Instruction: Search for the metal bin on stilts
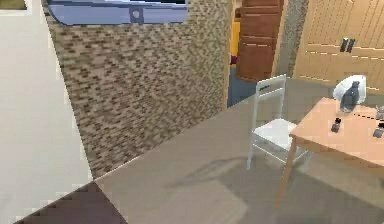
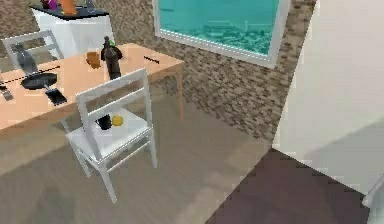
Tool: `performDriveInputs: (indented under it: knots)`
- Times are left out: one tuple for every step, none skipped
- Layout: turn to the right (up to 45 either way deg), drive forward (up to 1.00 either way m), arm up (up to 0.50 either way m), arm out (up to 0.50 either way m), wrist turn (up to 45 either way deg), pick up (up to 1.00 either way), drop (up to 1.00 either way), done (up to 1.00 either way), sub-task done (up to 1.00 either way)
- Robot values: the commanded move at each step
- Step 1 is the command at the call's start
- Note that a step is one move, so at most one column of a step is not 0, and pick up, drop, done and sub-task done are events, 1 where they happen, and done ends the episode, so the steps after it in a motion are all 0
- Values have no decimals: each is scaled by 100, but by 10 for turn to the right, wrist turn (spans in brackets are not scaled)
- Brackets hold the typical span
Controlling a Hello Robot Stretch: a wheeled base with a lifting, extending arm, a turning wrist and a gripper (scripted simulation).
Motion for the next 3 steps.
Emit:
performDriveInputs:
  knots:
    - [0,100,0,0,0,0,0,0,0]
    - [60,0,0,0,0,0,0,0,0]
    - [0,70,0,0,0,0,0,0,0]
